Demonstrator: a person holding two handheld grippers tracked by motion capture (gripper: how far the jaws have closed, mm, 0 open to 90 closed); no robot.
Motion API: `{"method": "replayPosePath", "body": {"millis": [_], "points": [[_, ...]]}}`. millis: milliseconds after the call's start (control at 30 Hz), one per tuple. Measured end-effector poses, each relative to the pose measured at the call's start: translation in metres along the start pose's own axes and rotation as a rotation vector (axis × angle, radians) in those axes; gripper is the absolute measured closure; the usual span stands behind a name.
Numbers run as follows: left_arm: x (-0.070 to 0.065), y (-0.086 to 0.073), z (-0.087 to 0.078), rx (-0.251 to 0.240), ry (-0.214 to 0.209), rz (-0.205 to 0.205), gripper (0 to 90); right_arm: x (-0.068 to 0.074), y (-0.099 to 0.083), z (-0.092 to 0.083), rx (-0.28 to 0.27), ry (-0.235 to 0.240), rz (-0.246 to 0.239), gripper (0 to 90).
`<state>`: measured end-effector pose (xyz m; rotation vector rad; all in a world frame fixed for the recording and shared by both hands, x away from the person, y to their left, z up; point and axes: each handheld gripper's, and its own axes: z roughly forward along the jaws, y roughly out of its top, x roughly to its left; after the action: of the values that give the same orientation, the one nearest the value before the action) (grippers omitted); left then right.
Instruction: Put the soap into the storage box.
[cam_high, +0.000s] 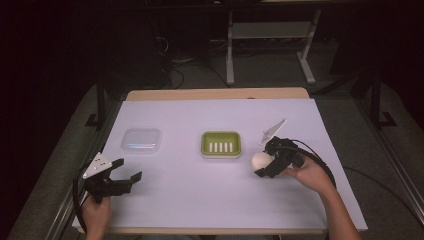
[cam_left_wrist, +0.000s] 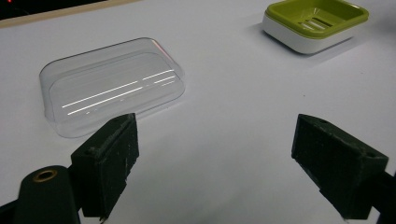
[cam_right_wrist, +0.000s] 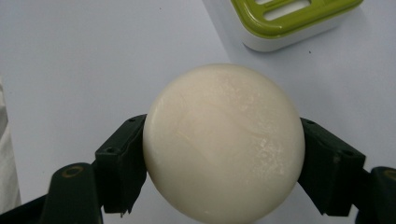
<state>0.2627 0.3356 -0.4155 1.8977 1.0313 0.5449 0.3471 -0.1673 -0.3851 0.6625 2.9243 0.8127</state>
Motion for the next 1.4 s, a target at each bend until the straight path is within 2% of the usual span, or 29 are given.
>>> {"method": "replayPosePath", "body": {"millis": [167,533,800,1400], "points": [[0.000,0.000,0.000,-0.005,-0.001,-0.003,14.5,-0.001,0.005,0.001,0.000,0.009,-0.005,23.9],[0.002,0.000,-0.001,0.003,0.006,-0.003,14.5,0.000,0.026,0.000,0.006,0.016,-0.059,23.9],[0.002,0.000,-0.002,0.002,0.005,-0.006,14.5,0.000,0.039,0.004,-0.001,0.030,-0.079,23.9],[0.003,0.000,-0.002,-0.001,0.005,-0.007,14.5,-0.005,0.062,0.003,-0.011,0.040,-0.096,23.8]]}}
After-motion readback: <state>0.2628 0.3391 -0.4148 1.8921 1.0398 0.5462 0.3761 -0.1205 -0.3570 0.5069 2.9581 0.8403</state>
